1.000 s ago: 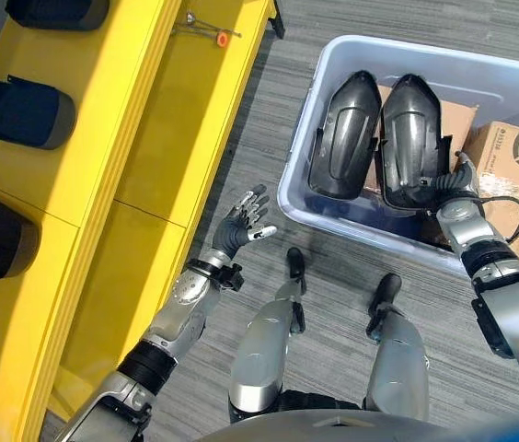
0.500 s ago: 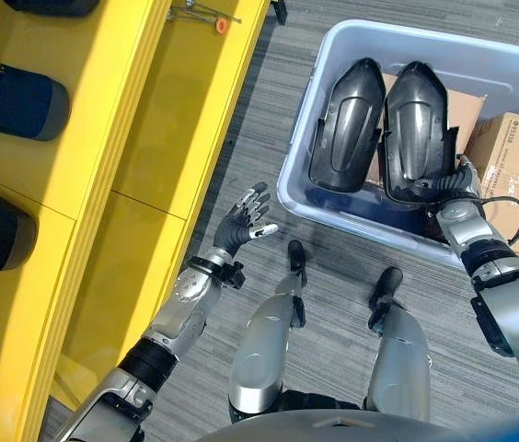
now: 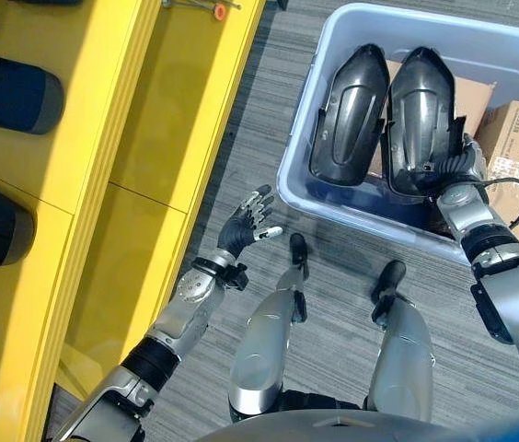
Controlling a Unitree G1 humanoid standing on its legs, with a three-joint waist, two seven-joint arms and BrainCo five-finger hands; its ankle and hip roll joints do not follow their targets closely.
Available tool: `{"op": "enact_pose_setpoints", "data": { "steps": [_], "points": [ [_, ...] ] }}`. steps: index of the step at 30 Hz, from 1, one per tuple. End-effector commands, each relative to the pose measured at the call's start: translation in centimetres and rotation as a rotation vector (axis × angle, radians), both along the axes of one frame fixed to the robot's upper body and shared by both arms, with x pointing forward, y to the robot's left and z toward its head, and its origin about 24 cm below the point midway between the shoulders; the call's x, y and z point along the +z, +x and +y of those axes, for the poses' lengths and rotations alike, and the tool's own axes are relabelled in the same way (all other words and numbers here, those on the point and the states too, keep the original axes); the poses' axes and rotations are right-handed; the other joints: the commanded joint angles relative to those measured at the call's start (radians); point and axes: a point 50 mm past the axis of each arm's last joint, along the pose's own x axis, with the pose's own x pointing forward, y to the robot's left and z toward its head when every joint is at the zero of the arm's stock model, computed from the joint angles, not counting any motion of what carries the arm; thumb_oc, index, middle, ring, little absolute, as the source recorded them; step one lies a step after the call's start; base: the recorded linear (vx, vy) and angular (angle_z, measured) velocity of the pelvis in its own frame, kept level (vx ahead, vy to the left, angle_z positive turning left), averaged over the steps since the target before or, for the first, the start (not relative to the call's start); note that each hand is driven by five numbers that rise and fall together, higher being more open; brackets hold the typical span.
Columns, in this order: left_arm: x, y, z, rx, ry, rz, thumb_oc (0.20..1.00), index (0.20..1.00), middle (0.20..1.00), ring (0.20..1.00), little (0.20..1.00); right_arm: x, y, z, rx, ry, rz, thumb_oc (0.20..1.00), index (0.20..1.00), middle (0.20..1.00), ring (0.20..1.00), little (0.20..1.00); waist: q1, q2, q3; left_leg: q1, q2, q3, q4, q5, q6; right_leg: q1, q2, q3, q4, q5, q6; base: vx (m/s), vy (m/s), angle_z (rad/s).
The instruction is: Move parts from the plastic box to the shelf.
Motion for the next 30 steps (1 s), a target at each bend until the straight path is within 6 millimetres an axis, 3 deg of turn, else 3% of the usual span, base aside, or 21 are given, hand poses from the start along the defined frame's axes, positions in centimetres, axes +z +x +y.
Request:
{"op": "enact_pose_setpoints", "data": {
  "steps": [1,8,17,18,20,28,30],
  "points": [
    [1.5,-0.1,-1.5,-0.043,-0.047,-0.085,1.000,1.000,1.000,1.000,1.000,5.2,0.1,-2.8,-0.092,-0.156,-0.096,1.000,1.000,1.000,1.000,1.000,0.012,0.079,0.001,-0.058,0.031,-0.034,0.058,-0.034,-0.069,-0.041,0.017,0.026,0.042,0.029,0.016,0.00,0.000,0.00],
    [1.6,-0.3,-1.9,-0.053,-0.060,-0.082,1.000,1.000,1.000,1.000,1.000,6.6,0.0,-3.3,-0.157,-0.155,-0.105,1.000,1.000,1.000,1.000,1.000,0.018,0.097,0.001,-0.120,0.029,-0.035,0.081,-0.036,-0.071,-0.106,0.012,0.032,0.070,0.024,0.014,0.00,0.000,0.00],
    [1.5,-0.4,-2.2,-0.052,-0.068,-0.075,1.000,1.000,1.000,1.000,1.000,5.3,-0.2,-3.7,-0.198,-0.052,-0.084,1.000,1.000,1.000,1.000,1.000,0.018,0.116,0.001,-0.196,0.029,-0.033,0.115,-0.044,-0.070,-0.190,0.001,0.047,0.109,0.017,0.011,0.02,0.027,0.02],
    [1.5,-0.4,-2.2,-0.049,-0.066,-0.077,1.000,1.000,1.000,1.000,1.000,5.3,-0.2,-3.7,-0.195,-0.045,-0.082,0.909,0.909,0.909,0.909,0.909,0.018,0.117,0.001,-0.200,0.029,-0.033,0.118,-0.045,-0.070,-0.195,0.000,0.048,0.111,0.016,0.011,0.00,0.000,0.00],
    [1.5,-0.2,-2.2,-0.051,-0.045,-0.090,1.000,1.000,1.000,1.000,1.000,4.8,-0.2,-3.4,-0.184,-0.032,-0.065,0.200,0.200,0.200,0.200,0.200,0.019,0.119,0.001,-0.233,0.030,-0.033,0.136,-0.049,-0.070,-0.228,-0.003,0.053,0.130,0.013,0.010,0.00,0.000,0.00],
    [1.0,-0.1,-2.6,-0.032,-0.064,-0.074,1.000,1.000,1.000,1.000,1.000,3.5,-0.6,-3.6,-0.216,-0.073,-0.029,0.200,0.200,0.200,0.200,0.200,0.016,0.125,0.001,-0.330,0.036,-0.032,0.173,-0.052,-0.069,-0.322,-0.008,0.066,0.164,0.012,0.010,0.00,0.000,0.00],
    [0.6,0.0,-2.7,-0.022,-0.219,0.012,1.000,1.000,1.000,1.000,1.000,2.8,-1.0,-3.8,-0.284,0.025,-0.081,0.200,0.200,0.200,0.200,0.200,0.015,0.125,0.001,-0.350,0.035,-0.036,0.179,-0.052,-0.070,-0.341,-0.006,0.070,0.162,0.014,0.010,0.00,0.000,0.00]
  ]
}}
